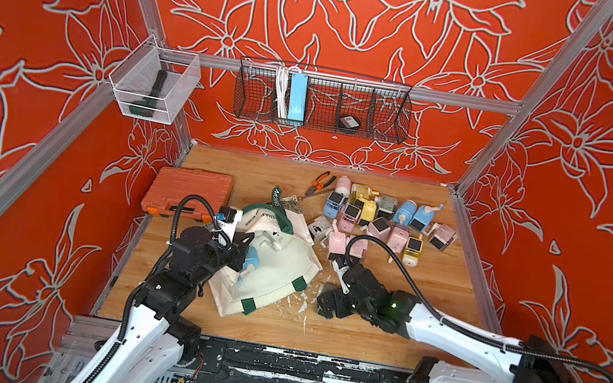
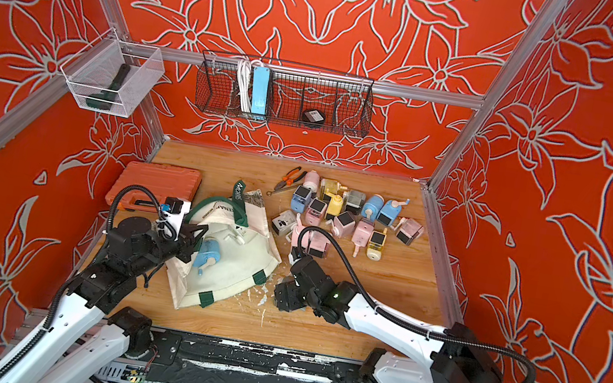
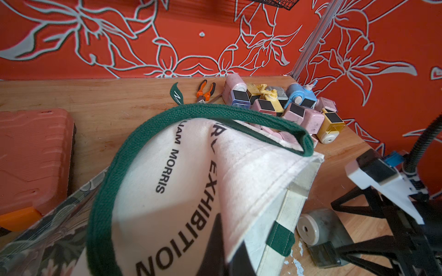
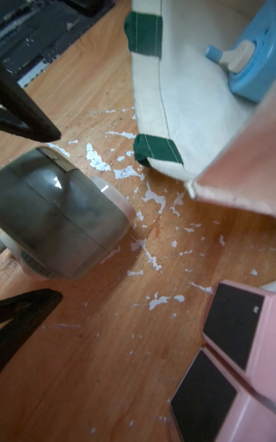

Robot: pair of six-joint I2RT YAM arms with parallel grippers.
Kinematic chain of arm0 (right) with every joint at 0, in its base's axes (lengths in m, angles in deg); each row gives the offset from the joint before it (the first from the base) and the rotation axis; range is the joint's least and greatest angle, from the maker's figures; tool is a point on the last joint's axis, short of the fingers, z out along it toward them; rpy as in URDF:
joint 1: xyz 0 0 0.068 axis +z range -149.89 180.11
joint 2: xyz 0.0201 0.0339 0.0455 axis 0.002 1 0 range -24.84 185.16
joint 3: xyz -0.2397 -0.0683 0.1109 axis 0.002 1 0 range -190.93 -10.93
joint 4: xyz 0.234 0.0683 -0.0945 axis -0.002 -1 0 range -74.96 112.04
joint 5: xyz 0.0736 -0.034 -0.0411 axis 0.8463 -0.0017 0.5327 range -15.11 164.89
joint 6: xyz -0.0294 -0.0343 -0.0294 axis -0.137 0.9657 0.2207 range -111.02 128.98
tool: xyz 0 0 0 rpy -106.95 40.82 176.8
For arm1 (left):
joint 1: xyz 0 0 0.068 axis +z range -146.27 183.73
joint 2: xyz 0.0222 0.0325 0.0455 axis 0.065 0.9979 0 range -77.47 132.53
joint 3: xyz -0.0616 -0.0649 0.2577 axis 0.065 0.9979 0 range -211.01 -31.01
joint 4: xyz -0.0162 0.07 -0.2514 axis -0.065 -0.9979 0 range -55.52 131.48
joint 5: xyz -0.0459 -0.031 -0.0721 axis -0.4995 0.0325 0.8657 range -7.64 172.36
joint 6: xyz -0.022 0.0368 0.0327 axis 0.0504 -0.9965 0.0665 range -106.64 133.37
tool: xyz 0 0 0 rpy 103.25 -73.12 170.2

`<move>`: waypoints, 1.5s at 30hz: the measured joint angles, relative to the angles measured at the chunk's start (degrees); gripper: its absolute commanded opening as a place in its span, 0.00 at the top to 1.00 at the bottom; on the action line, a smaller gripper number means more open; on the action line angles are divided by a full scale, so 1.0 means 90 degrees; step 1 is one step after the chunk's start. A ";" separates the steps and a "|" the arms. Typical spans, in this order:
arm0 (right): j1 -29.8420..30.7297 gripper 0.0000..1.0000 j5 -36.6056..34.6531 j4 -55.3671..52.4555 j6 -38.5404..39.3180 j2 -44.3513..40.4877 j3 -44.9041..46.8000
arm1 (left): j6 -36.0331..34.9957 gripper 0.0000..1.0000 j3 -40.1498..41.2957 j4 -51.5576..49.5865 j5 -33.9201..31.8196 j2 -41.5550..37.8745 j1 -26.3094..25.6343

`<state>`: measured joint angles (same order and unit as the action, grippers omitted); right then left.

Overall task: Take out the pencil sharpeners from the tote bags
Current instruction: Move the pencil sharpener to the center of the board.

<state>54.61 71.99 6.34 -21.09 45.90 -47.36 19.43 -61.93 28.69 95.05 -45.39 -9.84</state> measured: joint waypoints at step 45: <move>-0.3313 0.20 -0.0731 -0.0748 -0.0330 0.1151 -0.0219 | -0.0002 1.00 0.0080 0.0046 0.0058 -0.0058 0.0000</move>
<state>24.80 65.41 -0.39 -24.06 56.26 -49.32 19.41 -61.20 29.10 95.57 -45.92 -9.84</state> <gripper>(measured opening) 0.805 0.047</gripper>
